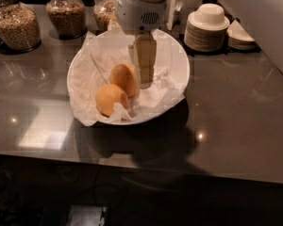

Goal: Pick orange from white bowl

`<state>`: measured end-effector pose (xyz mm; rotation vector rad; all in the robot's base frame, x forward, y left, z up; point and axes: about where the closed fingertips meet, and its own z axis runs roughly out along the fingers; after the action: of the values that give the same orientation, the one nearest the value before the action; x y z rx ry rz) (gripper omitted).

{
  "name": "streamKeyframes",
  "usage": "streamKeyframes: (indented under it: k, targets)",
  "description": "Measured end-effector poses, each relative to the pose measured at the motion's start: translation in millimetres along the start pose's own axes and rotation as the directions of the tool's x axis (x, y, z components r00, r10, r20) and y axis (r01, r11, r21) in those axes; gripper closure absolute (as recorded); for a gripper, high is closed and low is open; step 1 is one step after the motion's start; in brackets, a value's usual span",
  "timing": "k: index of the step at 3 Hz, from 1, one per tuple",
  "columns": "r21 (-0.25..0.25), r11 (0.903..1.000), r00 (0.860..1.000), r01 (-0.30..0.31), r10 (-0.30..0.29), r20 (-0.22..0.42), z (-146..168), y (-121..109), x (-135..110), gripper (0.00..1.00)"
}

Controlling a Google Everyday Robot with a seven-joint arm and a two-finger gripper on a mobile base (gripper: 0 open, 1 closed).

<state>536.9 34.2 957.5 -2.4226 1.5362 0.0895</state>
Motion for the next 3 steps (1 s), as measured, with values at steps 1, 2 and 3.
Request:
streamKeyframes:
  k: [1, 2, 3]
  targets:
    - [-0.030, 0.9965, 0.994, 0.078, -0.080, -0.070, 6.6, -1.8, 5.3, 0.00]
    - [-0.047, 0.9948, 0.989, 0.090, -0.095, -0.110, 24.3, 1.6, 13.3, 0.00]
    - [-0.055, 0.9956, 0.987, 0.076, -0.082, -0.136, 47.2, -0.5, 22.2, 0.03]
